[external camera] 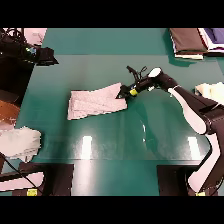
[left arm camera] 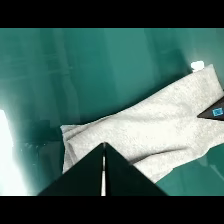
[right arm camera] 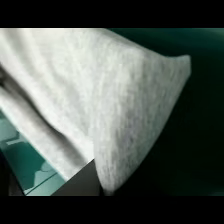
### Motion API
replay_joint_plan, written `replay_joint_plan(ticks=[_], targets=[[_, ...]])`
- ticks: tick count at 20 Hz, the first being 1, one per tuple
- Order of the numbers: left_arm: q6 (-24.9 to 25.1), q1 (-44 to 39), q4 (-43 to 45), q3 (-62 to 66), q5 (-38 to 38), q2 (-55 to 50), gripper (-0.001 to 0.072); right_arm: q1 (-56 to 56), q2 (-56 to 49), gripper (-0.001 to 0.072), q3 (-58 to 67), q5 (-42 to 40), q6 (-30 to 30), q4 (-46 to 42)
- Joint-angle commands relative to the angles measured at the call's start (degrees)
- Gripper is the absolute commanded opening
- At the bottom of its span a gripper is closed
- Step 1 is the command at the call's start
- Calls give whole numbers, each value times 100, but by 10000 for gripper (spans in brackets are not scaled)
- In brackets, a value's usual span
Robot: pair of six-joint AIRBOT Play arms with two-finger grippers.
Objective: Fold the shirts.
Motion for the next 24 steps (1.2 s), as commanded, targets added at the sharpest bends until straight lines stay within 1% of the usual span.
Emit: replay_joint_plan(ticks=[1, 4, 5, 7, 9, 11, 14, 17, 21, 24], targets=[[7, -2, -234, -2, -70, -2, 22, -289, 227, 11, 459, 461, -4, 31], [7, -46, -367, -2, -98, -2, 22, -1019, 929, 11, 496, 463, -4, 0], [7, -125, -363, -2, -96, -2, 22, -1331, 1189, 11, 496, 468, 4, -140], [9, -369, -358, -2, -24, -2, 22, -1971, 1646, 11, 496, 466, 232, -697], [9, -684, -358, -2, 188, -2, 22, -2640, 2013, 11, 496, 459, 319, -1268], [7, -1005, -361, -2, 428, -2, 22, -3331, 2238, 11, 496, 455, 339, -1473], [7, -1392, -358, -2, 675, -2, 22, -4312, 2345, 11, 498, 258, 339, -1451], [7, -1657, -358, -2, 785, -2, 22, -5071, 2343, 11, 498, -118, 337, -1423], [4, -1751, -339, -2, 802, -9, 22, -5650, 2343, 11, 503, -531, 323, -1397], [4, -1751, -337, -2, 802, -9, 22, -5847, 2343, 11, 699, -586, 2, -1403]])
